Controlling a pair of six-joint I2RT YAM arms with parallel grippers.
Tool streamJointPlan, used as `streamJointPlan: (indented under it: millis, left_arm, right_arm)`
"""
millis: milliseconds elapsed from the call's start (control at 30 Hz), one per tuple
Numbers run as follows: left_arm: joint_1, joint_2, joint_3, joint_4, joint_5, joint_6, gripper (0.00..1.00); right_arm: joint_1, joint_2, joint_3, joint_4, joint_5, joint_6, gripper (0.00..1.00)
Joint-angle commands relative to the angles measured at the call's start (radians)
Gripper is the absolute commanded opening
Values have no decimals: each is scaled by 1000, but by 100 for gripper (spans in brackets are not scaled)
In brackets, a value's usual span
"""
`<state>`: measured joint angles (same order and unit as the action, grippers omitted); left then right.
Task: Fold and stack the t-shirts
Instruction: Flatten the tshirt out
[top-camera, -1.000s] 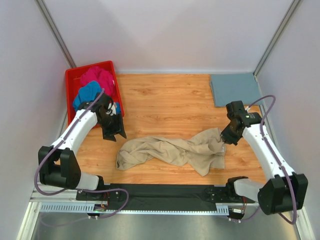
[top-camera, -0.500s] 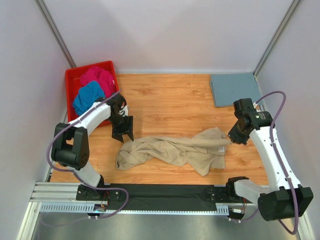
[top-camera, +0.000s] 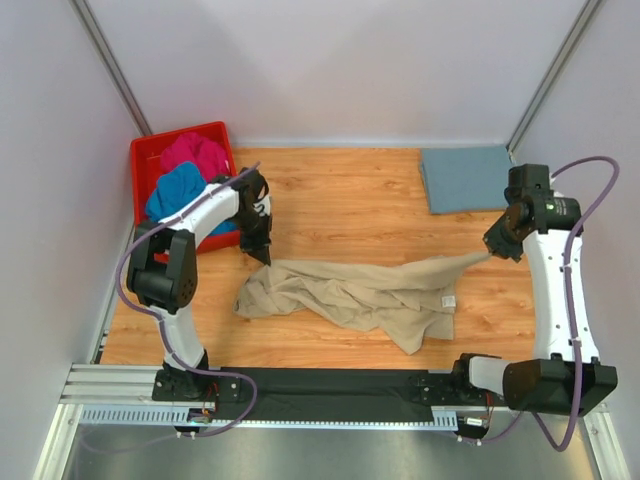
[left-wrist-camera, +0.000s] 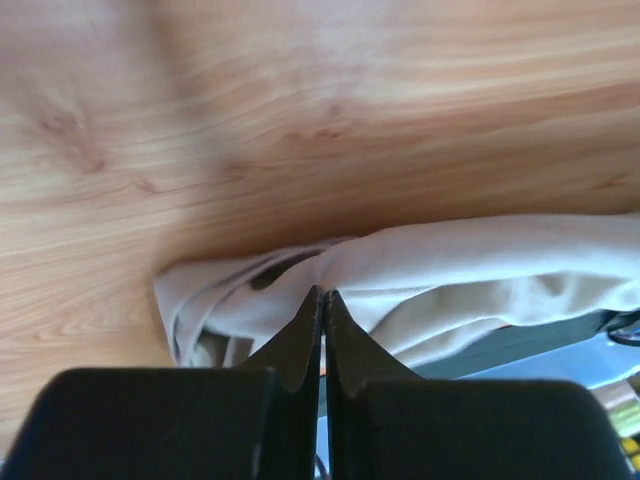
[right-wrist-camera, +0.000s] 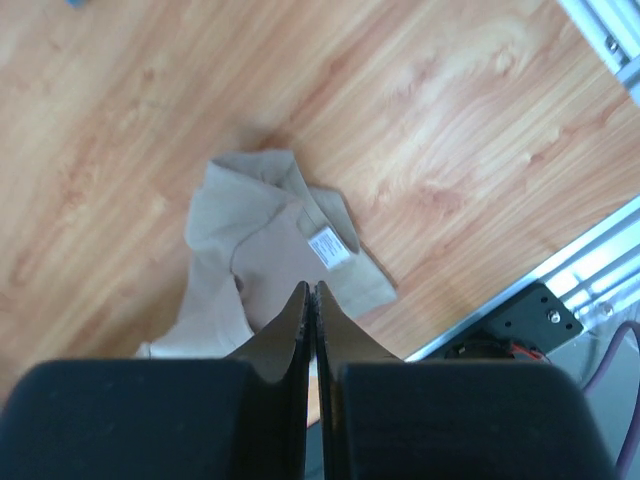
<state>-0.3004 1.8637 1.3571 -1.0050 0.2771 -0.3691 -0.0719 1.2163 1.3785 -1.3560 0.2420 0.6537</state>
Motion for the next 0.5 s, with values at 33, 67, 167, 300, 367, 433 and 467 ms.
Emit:
streamJointPlan:
  millis: [33, 67, 167, 300, 367, 433, 467]
  left_arm:
    - [0, -128, 190, -121, -35, -45, 0]
    - [-3, -155, 203, -124, -45, -60, 0]
    - [-11, -228, 186, -138, -64, -114, 0]
    - [-61, -299, -69, -84, -21, -168, 0]
    - [-113, -325, -172, -26, 0, -194, 0]
    - [-147, -365, -294, 15, 30, -234, 6]
    - [-164, -374, -321, 22, 31, -244, 15]
  right_arm:
    - [-78, 17, 138, -66, 23, -71, 0]
    - [-77, 23, 161, -77, 20, -69, 0]
    - [-78, 22, 156, -78, -12, -51, 0]
    - [-78, 12, 119, -94, 8, -42, 0]
    - [-85, 0, 103, -101, 20, -43, 0]
    - [-88, -17, 82, -106, 23, -45, 0]
    - [-88, -21, 76, -109, 22, -43, 0]
